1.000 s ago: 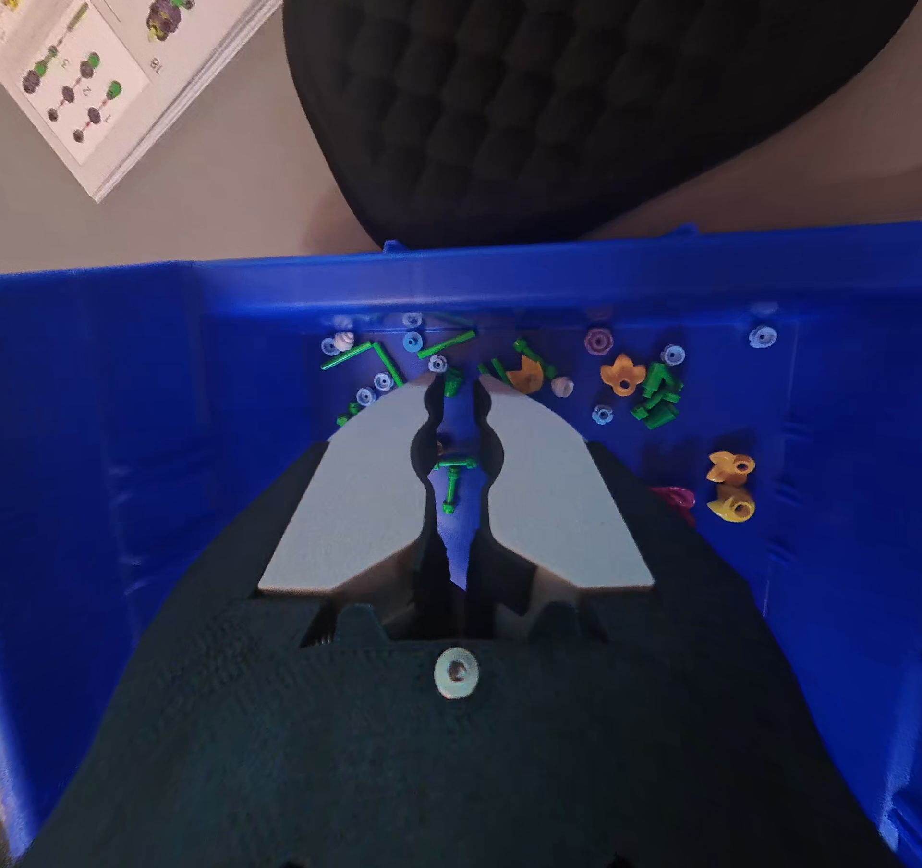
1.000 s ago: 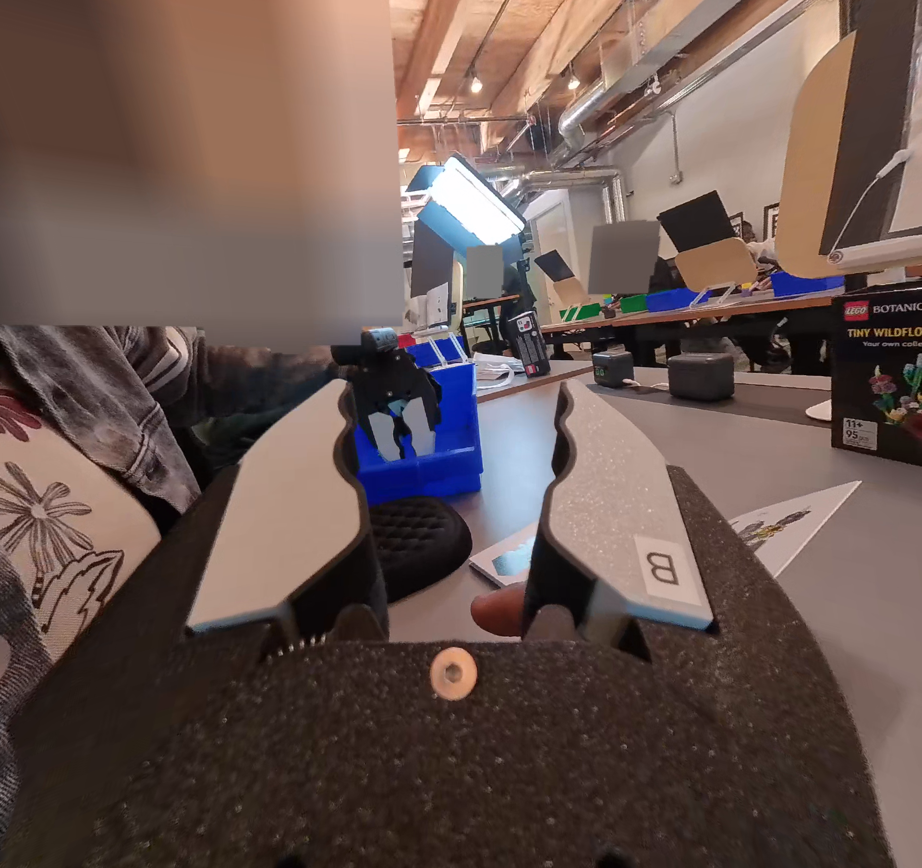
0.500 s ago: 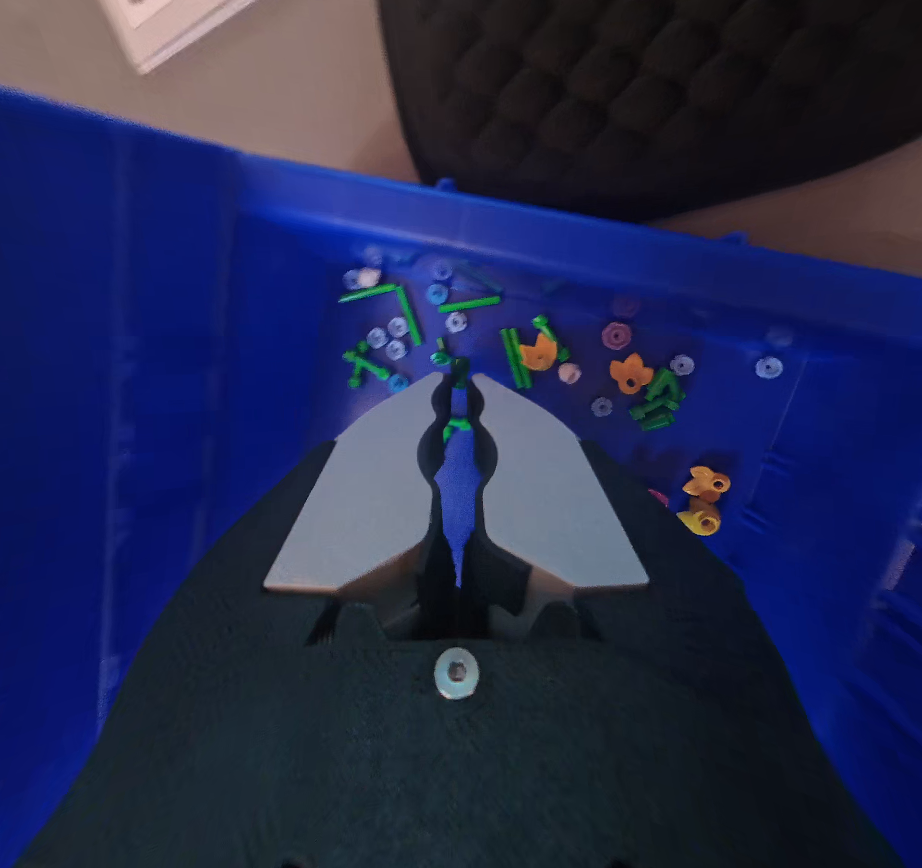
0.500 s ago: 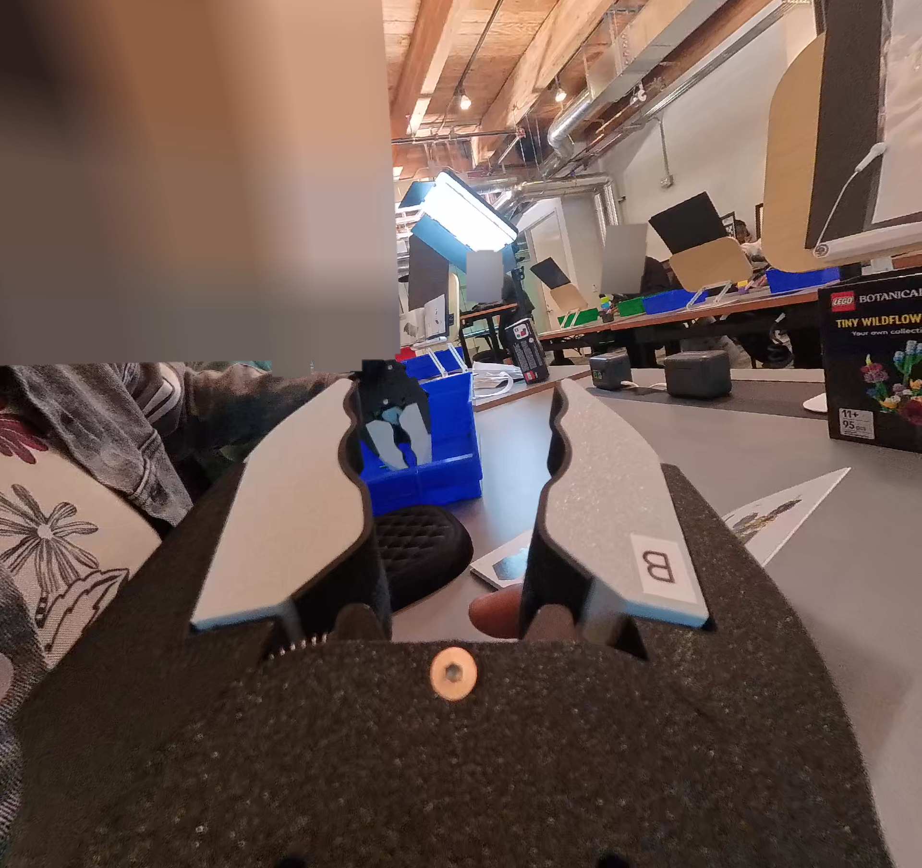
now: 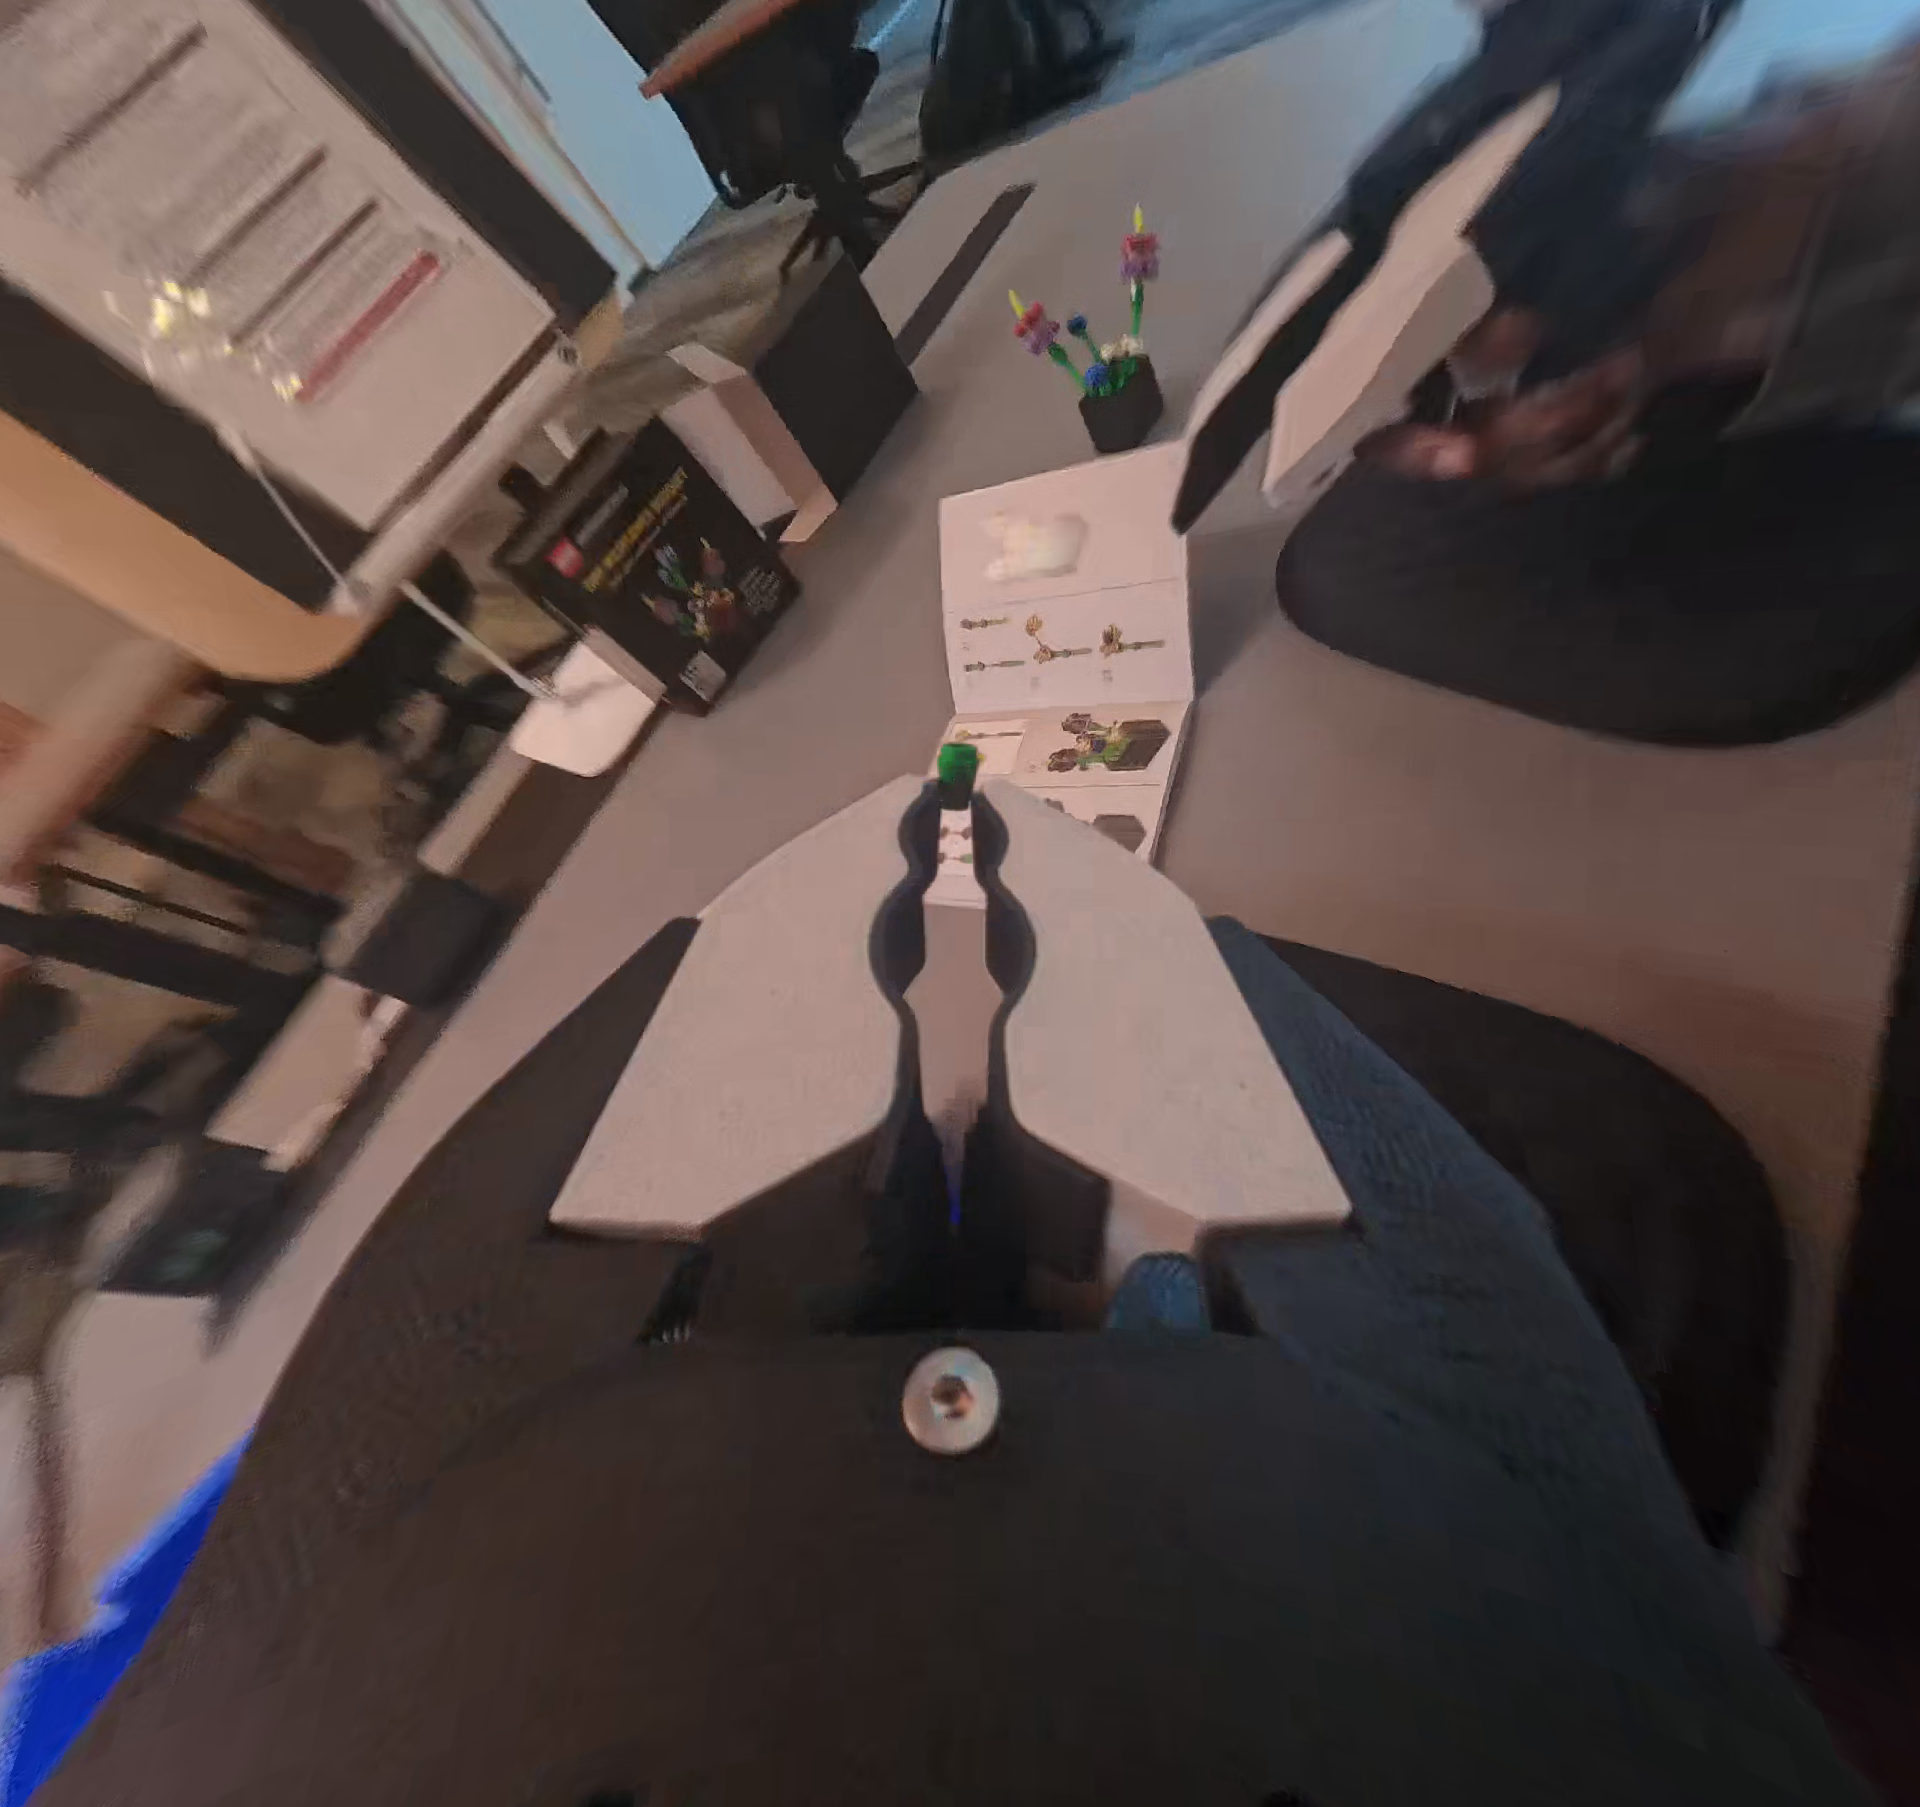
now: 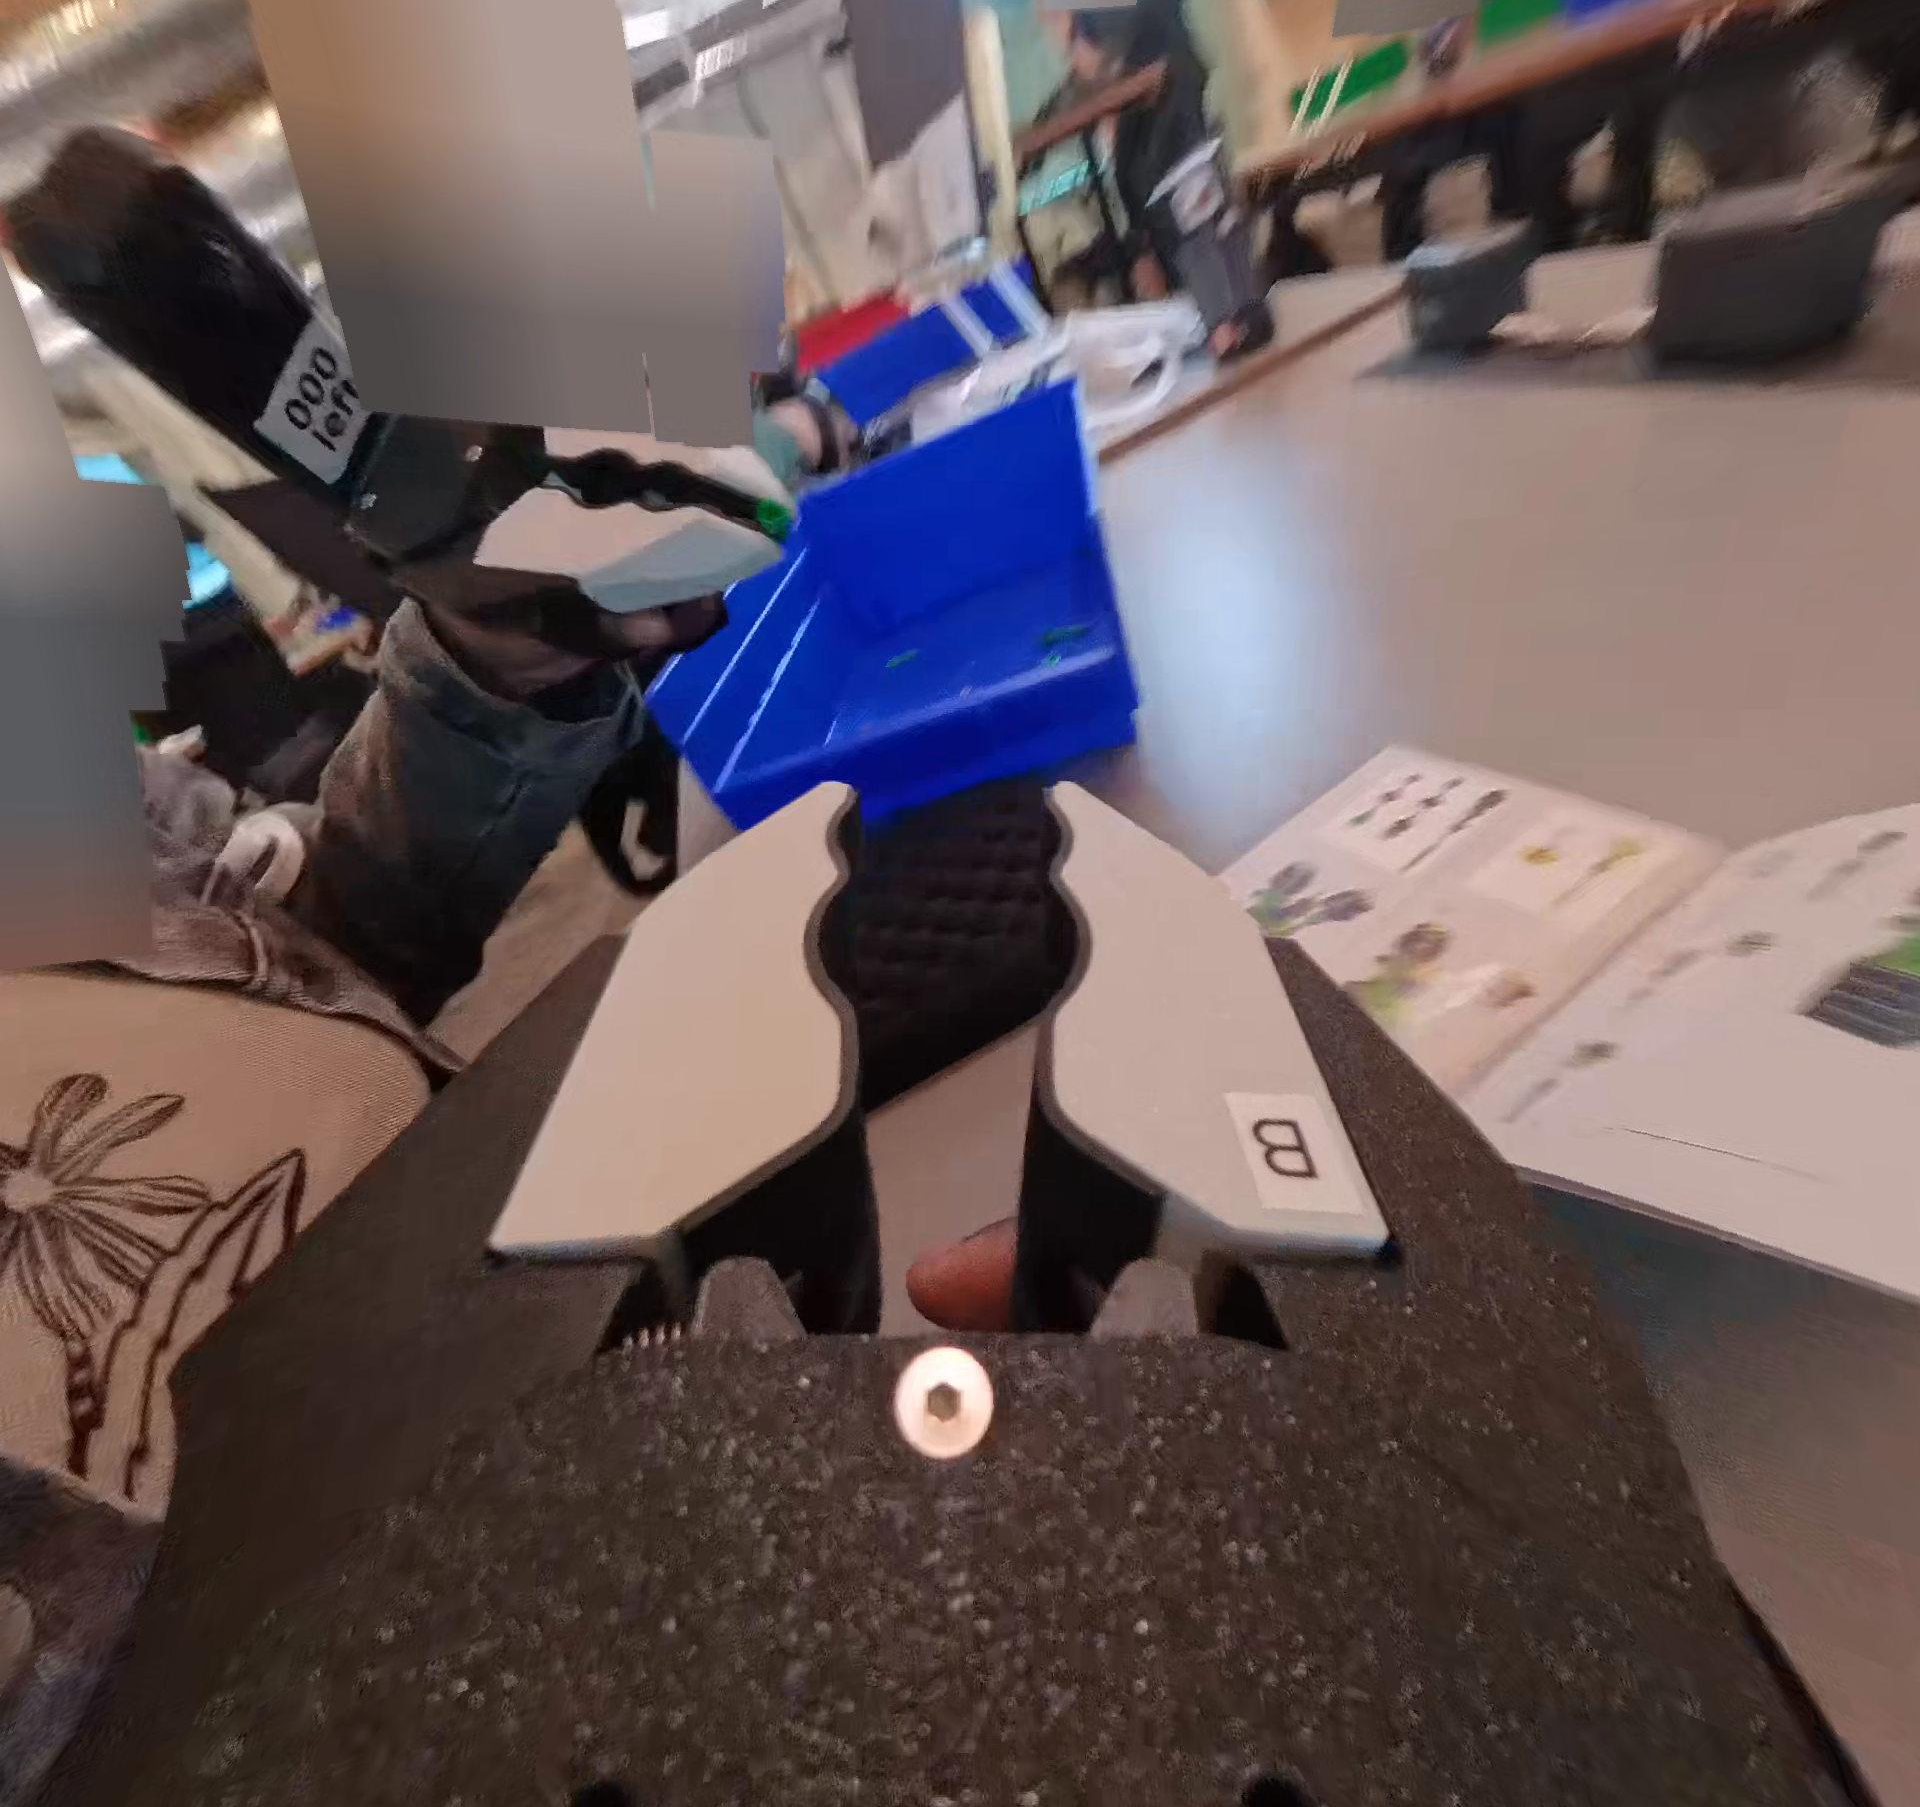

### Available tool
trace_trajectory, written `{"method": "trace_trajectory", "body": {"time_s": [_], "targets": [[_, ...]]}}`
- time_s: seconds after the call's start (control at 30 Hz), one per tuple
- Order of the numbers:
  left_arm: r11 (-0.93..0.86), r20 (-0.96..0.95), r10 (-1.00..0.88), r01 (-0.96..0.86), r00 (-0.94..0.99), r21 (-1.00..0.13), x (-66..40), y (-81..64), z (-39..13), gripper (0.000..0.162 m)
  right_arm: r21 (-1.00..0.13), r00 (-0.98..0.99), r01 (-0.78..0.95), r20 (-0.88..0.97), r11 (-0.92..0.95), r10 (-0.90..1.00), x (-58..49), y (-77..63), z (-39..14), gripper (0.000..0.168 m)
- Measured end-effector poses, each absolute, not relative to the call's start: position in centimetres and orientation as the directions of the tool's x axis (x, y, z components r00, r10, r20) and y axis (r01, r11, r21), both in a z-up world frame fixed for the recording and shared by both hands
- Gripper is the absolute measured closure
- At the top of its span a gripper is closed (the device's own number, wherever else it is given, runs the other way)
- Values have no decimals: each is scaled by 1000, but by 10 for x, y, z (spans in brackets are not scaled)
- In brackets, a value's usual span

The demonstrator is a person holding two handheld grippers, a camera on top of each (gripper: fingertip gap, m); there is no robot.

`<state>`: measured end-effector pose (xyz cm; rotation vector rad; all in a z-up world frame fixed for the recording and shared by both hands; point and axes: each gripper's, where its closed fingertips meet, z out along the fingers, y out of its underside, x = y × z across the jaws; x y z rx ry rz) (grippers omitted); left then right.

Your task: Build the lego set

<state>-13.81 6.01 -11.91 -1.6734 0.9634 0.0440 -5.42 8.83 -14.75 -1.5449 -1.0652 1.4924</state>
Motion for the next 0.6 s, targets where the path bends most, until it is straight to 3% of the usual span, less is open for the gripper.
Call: {"method": "trace_trajectory", "body": {"time_s": [0.13, 0.33, 0.5, 0.6], "targets": [[56, -681, -517, -773, 519, -632, -98, 61, -138, 157, -927, -53, 147, -355, -345, 933, -65, 60, -143, 139], [125, -726, -552, -820, 410, -558, -66, 54, -145, 157, -867, -135, 38, -498, -498, 857, -64, 44, -134, 143], [149, -703, -595, -806, 389, -572, -55, 45, -148, 157, -870, -109, 9, -490, -492, 865, -63, 43, -139, 161], [184, -663, -605, -733, 440, -655, -49, 41, -140, 154, -840, -159, -33, -531, -542, 832, -59, 42, -133, 162]]}}
